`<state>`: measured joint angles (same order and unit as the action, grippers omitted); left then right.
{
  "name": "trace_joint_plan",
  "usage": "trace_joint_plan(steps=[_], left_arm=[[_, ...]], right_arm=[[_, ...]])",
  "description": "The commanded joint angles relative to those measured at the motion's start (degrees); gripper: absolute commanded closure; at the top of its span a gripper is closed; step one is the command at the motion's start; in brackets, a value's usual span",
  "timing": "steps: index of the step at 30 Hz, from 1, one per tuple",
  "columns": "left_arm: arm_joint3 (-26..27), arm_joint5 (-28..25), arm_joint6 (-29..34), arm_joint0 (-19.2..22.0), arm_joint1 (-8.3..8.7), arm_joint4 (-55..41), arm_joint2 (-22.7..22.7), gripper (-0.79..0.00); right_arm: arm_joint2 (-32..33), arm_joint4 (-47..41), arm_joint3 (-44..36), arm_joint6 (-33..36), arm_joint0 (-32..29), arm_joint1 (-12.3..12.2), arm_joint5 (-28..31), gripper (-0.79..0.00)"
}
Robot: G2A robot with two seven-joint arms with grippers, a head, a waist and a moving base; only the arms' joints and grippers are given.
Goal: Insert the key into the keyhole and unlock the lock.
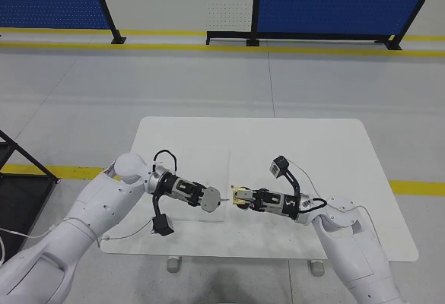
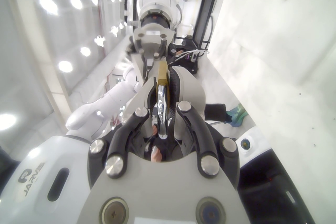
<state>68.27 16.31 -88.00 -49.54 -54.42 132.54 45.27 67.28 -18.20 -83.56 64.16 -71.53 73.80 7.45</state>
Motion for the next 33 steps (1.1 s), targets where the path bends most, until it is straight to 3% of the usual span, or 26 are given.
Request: trace_joint_plan(steps=[1,15,33], left_arm=[[-0.26,0.0,0.0,0.61,0.12,-0.1,-0.74,0.0],[-1.24,0.02,0.0,3.44,0.53,1.86,-3.88,0.0],[-2.27,2.13,2.16,2.92,0.33,2.48,-3.32,0.0]], right_arm=[[0.0,0.0,0.0,0.0,0.0,0.0,0.0,0.0],[0.0,0.0,0.0,0.0,0.0,0.0,0.0,0.0],[0.0,0.0,0.0,0.0,0.0,0.0,0.0,0.0]])
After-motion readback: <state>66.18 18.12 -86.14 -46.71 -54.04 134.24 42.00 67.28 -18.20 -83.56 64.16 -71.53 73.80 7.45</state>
